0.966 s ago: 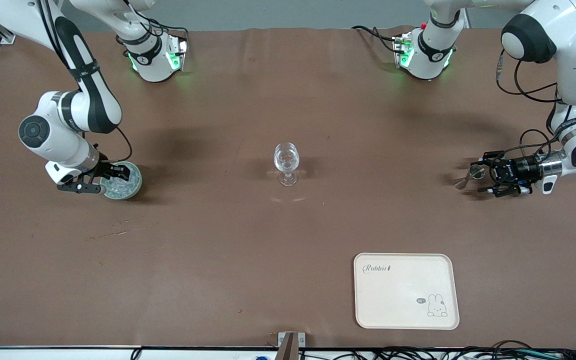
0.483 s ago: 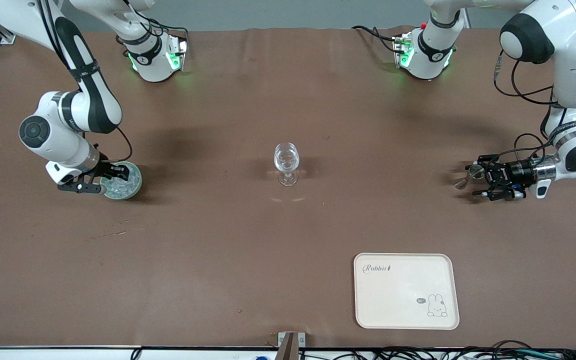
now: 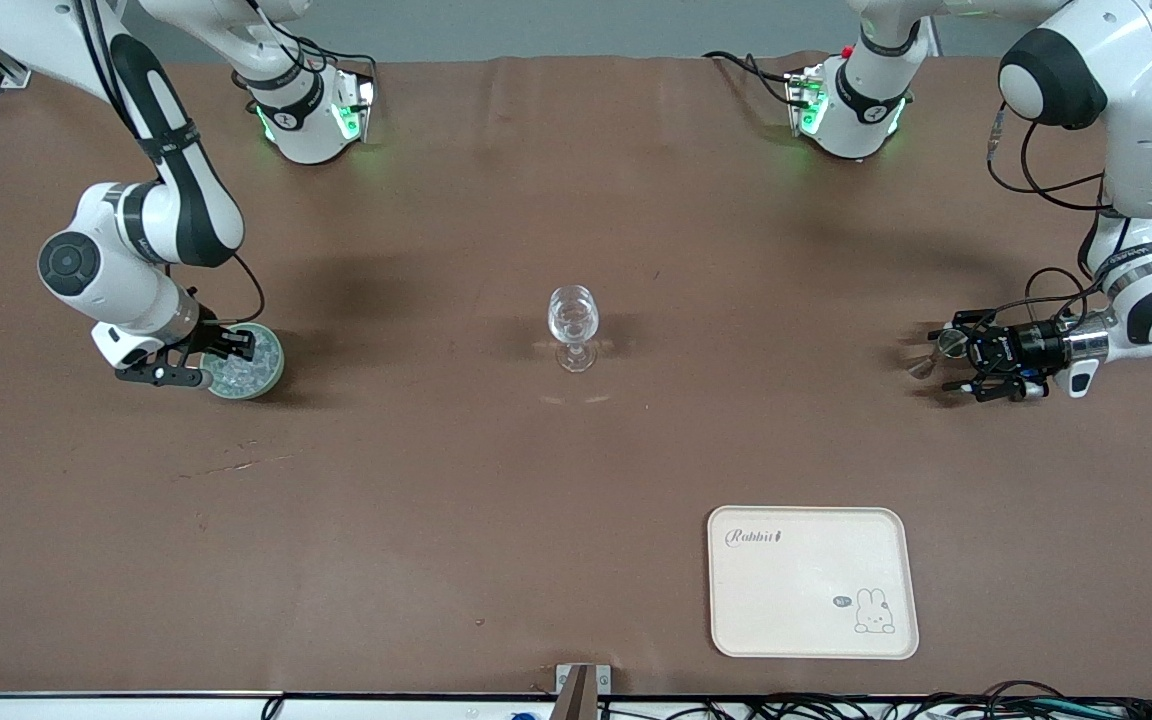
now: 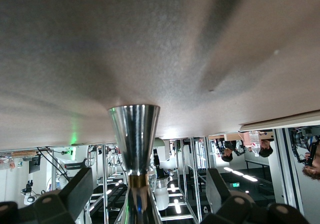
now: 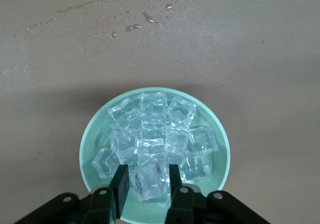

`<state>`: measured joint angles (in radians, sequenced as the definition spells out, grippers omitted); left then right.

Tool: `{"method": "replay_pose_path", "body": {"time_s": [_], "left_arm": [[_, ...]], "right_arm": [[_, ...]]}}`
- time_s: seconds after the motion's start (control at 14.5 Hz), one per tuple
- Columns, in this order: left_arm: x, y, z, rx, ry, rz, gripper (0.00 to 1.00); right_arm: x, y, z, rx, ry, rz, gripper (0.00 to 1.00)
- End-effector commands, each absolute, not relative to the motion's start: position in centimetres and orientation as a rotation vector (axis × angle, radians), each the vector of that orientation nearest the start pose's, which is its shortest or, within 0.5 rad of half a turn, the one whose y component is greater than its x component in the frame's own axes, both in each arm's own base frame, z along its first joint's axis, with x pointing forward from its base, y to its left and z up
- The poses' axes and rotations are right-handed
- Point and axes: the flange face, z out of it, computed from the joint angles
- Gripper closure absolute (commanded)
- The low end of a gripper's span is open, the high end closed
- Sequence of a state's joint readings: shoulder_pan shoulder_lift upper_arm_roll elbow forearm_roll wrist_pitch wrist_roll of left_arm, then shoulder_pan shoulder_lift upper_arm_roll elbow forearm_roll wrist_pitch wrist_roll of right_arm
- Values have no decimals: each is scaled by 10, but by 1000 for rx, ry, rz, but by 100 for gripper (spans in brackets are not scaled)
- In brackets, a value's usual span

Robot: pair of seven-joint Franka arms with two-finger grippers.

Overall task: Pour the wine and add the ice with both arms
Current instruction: 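Pinch an ice cube with the right gripper and lift it from the bowl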

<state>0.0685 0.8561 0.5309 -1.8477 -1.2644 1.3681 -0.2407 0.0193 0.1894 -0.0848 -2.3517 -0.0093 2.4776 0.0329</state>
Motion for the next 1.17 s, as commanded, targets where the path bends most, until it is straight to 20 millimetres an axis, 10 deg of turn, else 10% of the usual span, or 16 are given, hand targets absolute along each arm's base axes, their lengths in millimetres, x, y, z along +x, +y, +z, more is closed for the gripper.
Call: {"method": "replay_pose_path", "body": {"time_s": [0.0,0.28,0.62,1.1], "left_arm": [[506,196,96,1453,1393,-919,0],[505,196,96,1414,1407,-912,11],[496,211,100,1353,1423,-933,11],[494,207,100,1323,1394,-968,14]], "right_arm": [[500,-34,246,-3168,161,109,74],[505,-30,251,-3166,230,144,95],[524,-29,279,-3161,292,238,97],[564,-25,404,-3159,316,194,99]]}}
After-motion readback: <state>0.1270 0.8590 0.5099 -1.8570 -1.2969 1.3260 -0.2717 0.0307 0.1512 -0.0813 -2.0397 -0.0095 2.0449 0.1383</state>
